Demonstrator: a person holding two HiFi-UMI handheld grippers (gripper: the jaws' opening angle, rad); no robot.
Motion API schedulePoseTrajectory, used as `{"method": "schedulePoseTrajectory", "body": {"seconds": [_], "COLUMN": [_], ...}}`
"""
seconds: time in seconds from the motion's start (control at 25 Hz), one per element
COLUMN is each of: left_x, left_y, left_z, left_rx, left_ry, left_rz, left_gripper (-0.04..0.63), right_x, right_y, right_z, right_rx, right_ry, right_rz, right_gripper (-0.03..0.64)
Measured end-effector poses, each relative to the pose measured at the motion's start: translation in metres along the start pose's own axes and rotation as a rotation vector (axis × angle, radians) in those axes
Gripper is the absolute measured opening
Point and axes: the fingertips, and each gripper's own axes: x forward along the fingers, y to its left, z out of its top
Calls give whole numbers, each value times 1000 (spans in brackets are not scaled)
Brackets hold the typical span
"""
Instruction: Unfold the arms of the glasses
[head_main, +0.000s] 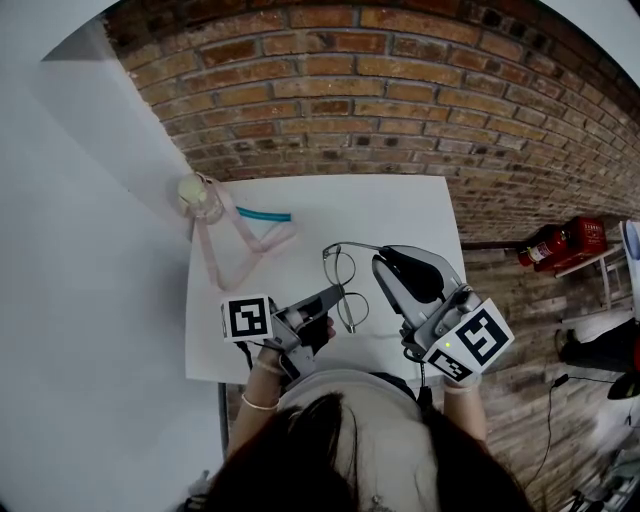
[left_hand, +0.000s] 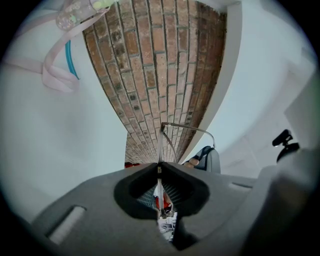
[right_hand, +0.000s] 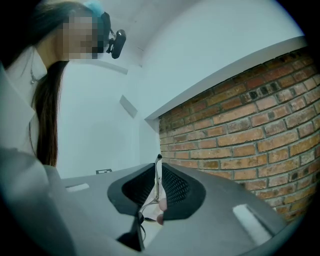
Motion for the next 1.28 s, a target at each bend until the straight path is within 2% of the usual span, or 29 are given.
{"method": "schedulePoseTrajectory", "body": {"seconds": [1.0, 1.28], "left_x": [2, 2], "left_y": [-13, -15], "left_z": [-10, -16], "left_rx": [13, 44], "left_ry": [58, 89], "left_rz": [-22, -28], "left_gripper": [23, 23], "right_x": [11, 12], "right_y": [-5, -7], "right_z": [-28, -34], "right_rx": [108, 135], "right_ry": [63, 76], "right_rz": [43, 49], "right_gripper": [57, 60]}}
